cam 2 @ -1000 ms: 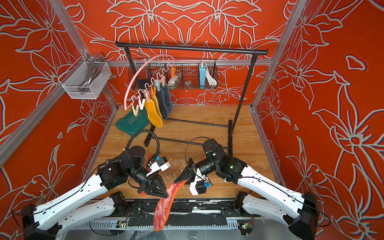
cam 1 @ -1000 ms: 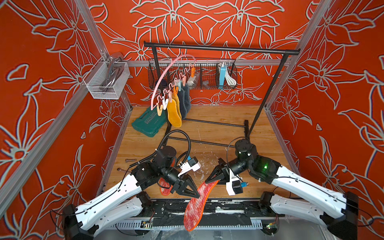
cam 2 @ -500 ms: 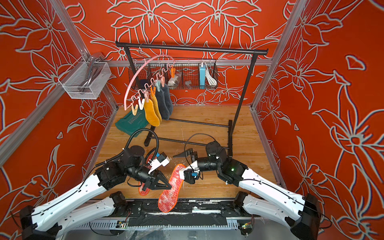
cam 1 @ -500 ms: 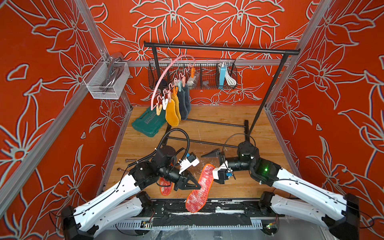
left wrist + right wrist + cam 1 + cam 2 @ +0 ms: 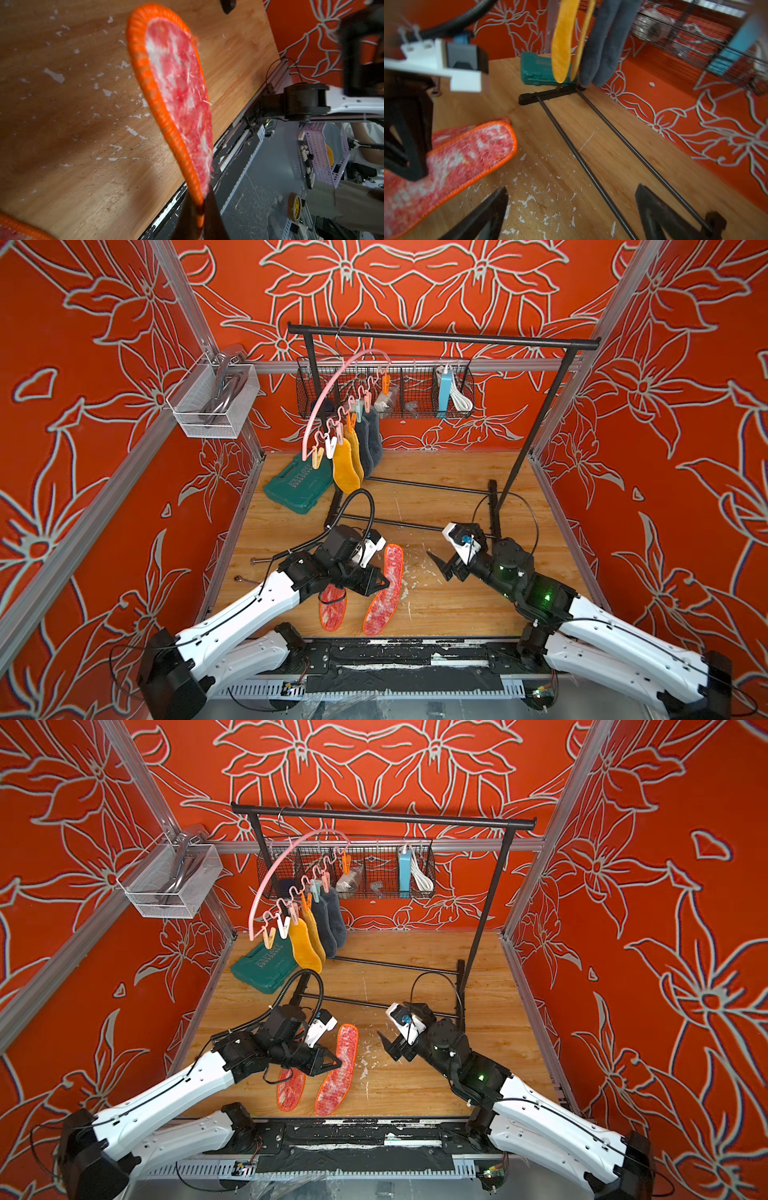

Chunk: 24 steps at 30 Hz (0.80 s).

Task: Take the shoe insoles off the hanger
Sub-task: Place the insole at the center of the board.

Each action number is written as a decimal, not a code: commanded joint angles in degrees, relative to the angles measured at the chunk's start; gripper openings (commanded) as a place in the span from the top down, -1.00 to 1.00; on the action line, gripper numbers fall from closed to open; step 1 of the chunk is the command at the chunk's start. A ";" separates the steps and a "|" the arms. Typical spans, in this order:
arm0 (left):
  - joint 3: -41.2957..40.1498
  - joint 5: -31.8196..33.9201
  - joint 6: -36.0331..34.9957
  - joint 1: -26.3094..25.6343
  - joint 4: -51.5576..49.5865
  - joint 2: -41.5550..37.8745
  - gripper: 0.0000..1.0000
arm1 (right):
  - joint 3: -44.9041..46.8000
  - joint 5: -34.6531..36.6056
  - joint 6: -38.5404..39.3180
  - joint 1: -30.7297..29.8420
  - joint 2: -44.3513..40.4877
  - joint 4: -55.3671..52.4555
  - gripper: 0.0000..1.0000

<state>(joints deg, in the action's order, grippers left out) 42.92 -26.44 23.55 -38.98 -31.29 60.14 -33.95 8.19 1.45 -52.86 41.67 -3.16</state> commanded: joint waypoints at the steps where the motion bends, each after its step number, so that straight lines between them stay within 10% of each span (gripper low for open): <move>1: 1.85 4.68 2.86 0.47 -1.22 4.90 1.00 | -3.10 -1.69 -11.34 0.12 -0.22 -4.49 -0.98; 11: 2.88 17.56 3.00 4.16 -1.69 13.71 1.00 | -7.79 -11.44 -25.57 0.21 12.11 -8.00 -0.99; 18: -0.88 14.72 4.48 9.66 4.28 17.51 1.00 | -8.26 -15.72 -34.81 0.21 21.29 -7.89 -0.92; 22: -0.72 16.31 2.80 9.80 3.93 19.54 0.87 | -10.51 -16.16 -37.39 0.17 27.87 -11.31 -0.71; 24: -0.17 18.72 0.83 9.80 2.84 20.63 0.48 | -11.49 -18.62 -38.58 0.21 31.11 -11.29 -0.57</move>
<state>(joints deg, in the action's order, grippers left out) 42.39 -10.92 26.59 -29.32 -28.08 79.55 -42.96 -7.38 -33.30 -52.73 70.11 -12.36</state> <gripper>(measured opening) 0.185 0.800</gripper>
